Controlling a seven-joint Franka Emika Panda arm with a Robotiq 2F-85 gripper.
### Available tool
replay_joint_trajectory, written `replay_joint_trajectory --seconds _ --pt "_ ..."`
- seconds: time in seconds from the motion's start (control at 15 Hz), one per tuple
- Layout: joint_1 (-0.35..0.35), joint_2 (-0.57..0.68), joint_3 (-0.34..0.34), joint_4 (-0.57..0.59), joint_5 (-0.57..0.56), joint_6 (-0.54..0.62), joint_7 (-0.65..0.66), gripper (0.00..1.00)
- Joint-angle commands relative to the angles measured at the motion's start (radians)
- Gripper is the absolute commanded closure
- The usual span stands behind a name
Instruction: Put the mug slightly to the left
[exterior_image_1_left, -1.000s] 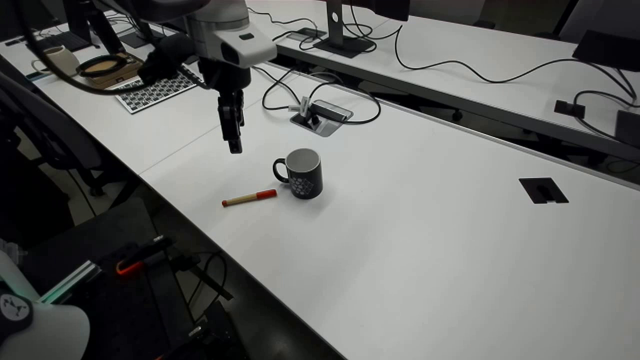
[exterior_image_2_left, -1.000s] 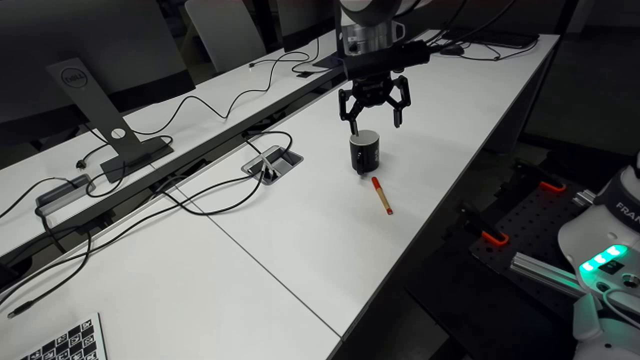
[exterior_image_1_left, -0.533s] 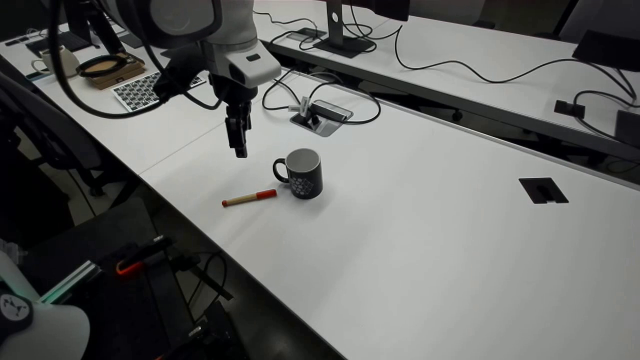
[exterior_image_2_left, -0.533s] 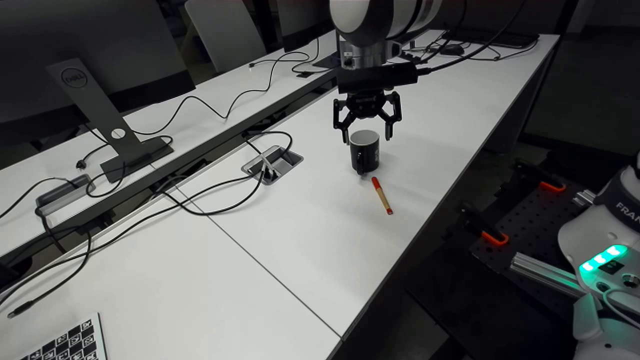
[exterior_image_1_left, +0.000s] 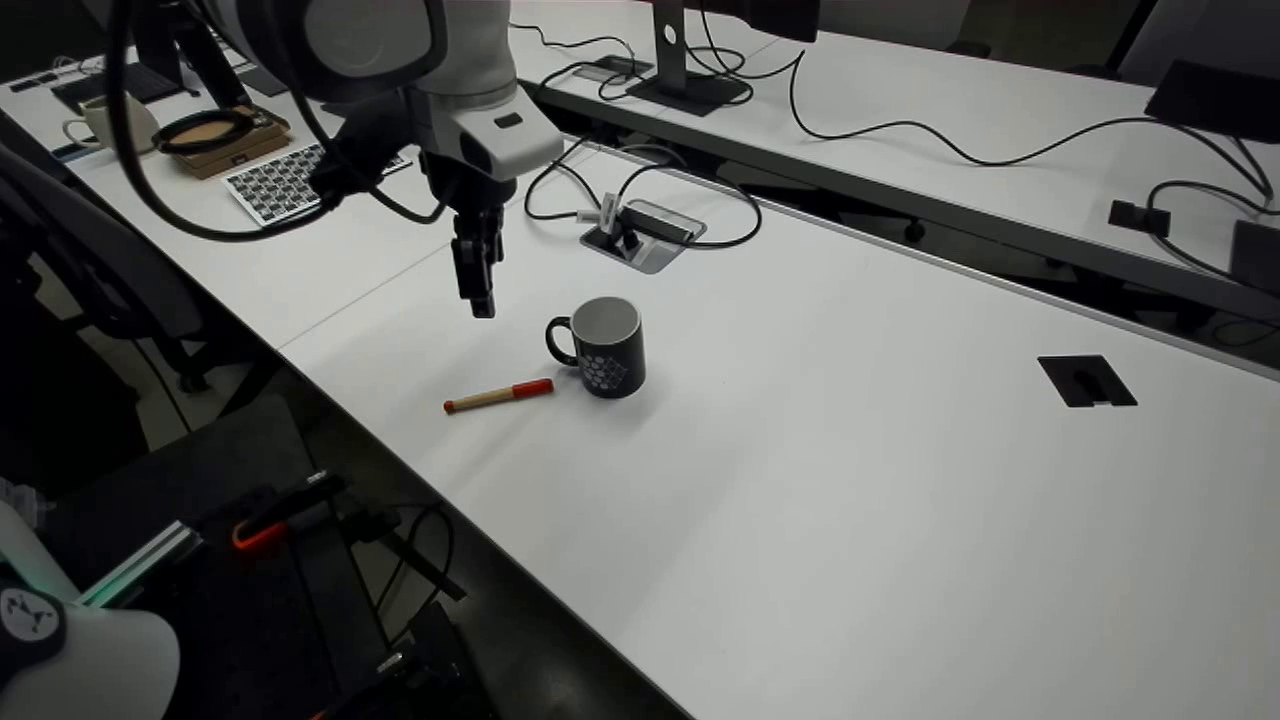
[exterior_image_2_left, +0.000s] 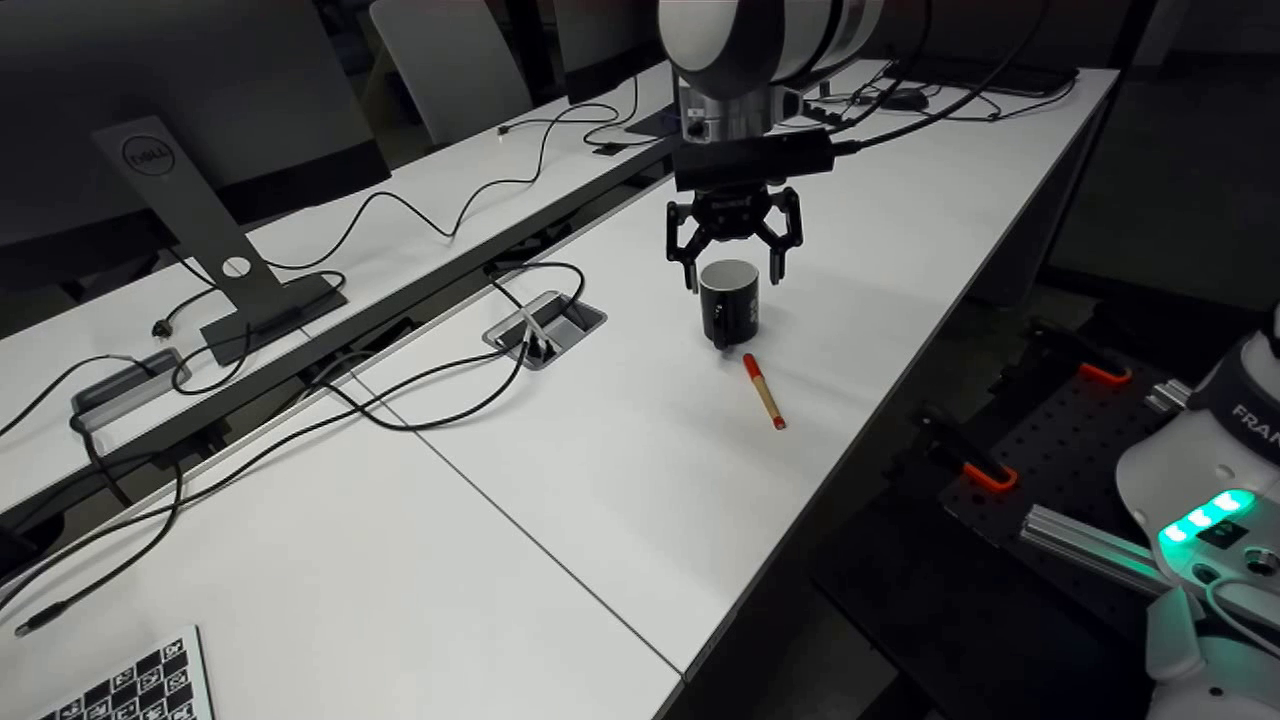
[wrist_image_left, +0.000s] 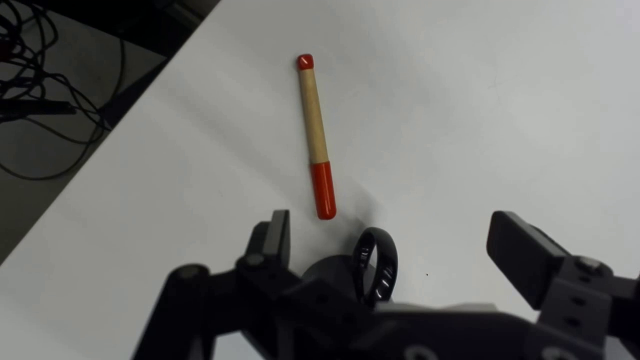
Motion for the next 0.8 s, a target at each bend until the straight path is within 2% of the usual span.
replay_joint_trajectory --seconds 0.0,0.33,0.73 --pt "0.027 0.061 -0.008 0.022 0.061 0.081 -0.008 0.0" --pt "0.063 0.128 -0.013 0.035 0.095 0.248 0.024 0.0" --pt "0.085 0.193 -0.032 0.051 0.133 0.334 0.112 0.0"
